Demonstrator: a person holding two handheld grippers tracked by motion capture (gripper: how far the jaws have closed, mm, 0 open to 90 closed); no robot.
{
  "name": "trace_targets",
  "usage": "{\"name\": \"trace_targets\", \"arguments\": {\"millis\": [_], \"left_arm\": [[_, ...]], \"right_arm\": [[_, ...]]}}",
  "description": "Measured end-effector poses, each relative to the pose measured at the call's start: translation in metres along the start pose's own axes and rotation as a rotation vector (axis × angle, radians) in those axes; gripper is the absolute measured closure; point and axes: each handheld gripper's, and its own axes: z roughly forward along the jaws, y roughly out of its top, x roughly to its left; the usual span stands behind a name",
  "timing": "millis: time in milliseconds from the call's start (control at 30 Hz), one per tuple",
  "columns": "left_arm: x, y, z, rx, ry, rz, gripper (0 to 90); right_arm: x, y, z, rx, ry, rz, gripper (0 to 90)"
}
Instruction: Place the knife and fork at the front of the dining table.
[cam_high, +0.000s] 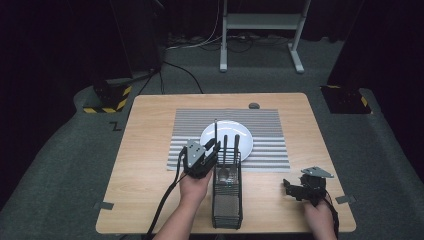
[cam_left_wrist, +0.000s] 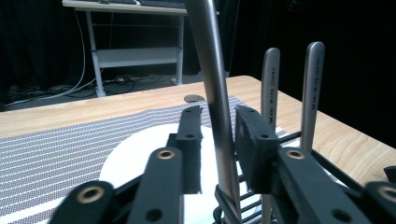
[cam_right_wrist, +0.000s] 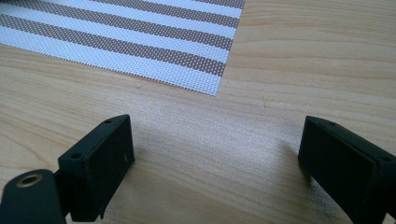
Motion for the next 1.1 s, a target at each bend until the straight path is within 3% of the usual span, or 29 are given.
{"name": "trace_targets", "arguments": {"millis": [300, 600, 867, 1100], "left_arm": [[-0.004, 0.000, -0.001, -0.003, 0.019, -0.016, 78.4], [-0.009, 0.000, -0.006, -0.015, 0.014, -0.013, 79.6], [-0.015, -0.001, -0.016, -0.041, 0.008, -0.035, 81.1], [-0.020, -0.002, -0.022, -0.053, 0.016, -0.020, 81.5]], "right_arm": [[0.000, 0.000, 0.000, 0.000, 0.000, 0.000, 10.1], [0.000, 0.000, 0.000, 0.000, 0.000, 0.000, 10.1], [0.000, 0.000, 0.000, 0.000, 0.000, 0.000, 10.1], [0.000, 0.000, 0.000, 0.000, 0.000, 0.000, 10.1]]}}
